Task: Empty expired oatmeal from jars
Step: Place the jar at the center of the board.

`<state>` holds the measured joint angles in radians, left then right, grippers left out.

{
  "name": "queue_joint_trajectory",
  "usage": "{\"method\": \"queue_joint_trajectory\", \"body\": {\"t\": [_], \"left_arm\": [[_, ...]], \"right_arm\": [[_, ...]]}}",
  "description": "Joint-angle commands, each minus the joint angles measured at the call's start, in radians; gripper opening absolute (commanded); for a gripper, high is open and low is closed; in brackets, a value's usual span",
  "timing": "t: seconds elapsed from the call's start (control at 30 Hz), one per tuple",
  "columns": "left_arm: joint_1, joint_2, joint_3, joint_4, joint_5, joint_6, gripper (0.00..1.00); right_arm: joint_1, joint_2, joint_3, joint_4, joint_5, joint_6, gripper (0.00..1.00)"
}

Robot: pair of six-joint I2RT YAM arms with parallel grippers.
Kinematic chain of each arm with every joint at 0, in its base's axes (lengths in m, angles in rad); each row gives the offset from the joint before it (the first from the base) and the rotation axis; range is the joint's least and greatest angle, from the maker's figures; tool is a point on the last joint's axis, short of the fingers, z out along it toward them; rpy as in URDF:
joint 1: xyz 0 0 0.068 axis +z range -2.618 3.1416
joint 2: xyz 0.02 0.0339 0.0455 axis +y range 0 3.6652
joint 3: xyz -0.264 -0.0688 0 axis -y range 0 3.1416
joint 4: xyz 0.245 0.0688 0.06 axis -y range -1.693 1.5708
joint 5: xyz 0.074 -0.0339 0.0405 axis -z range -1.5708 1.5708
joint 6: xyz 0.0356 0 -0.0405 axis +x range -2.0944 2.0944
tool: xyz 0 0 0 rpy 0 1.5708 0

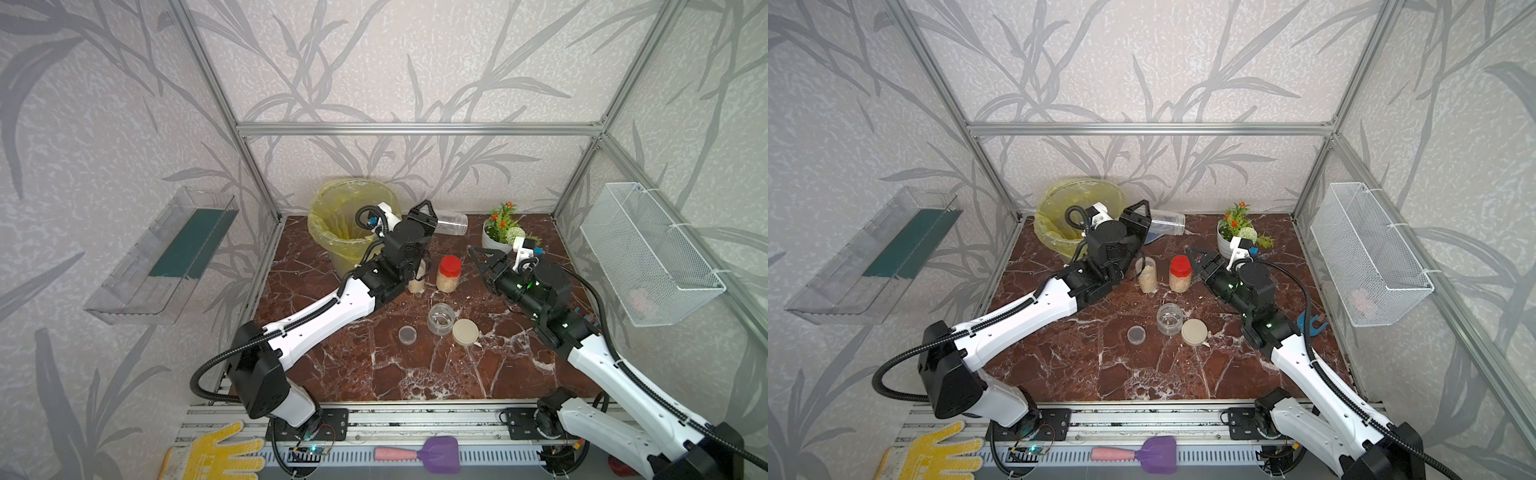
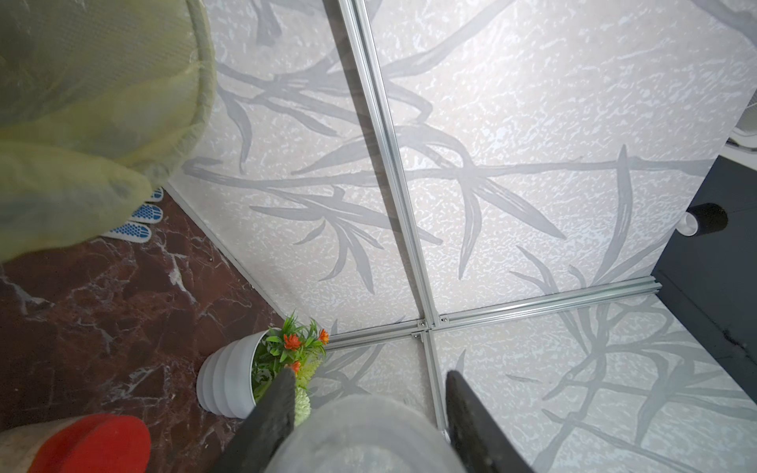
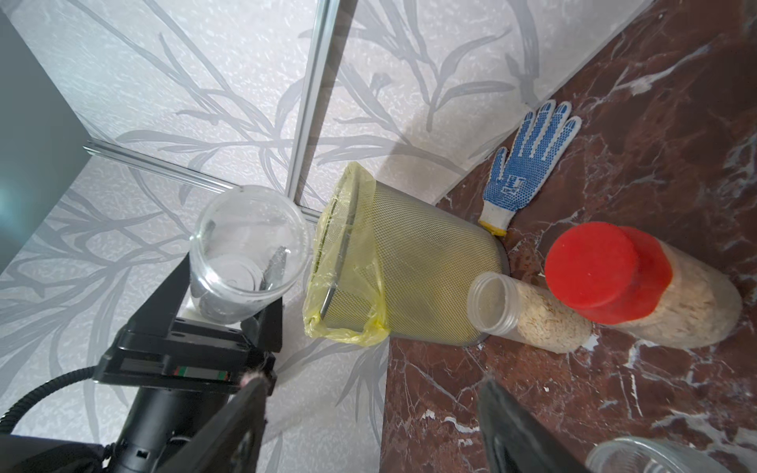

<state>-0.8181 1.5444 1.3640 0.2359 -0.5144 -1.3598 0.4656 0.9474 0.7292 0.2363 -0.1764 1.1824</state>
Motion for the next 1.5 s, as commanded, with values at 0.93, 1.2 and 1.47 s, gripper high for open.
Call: {"method": "queue_joint_trajectory", "body": {"t": [0.93, 1.2, 1.47], "left_arm": [[-0.073, 0.063, -0.051, 0.046, 0.073, -0.294, 0.0], [-0.073, 0.061, -0.052, 0.035, 0.101, -0.272, 0.0], [-0.073, 0.04, -0.067, 0.002, 0.112, -0.241, 0.11]], "right_arm": [[0.05, 0.231, 0.122, 0.406, 0.075, 0.015, 0.78], [0.051, 0.25, 0.12, 0.429, 0.086, 0.029, 0.68], [0.051, 0.241, 0.124, 0.368, 0.098, 0.011, 0.4]]}}
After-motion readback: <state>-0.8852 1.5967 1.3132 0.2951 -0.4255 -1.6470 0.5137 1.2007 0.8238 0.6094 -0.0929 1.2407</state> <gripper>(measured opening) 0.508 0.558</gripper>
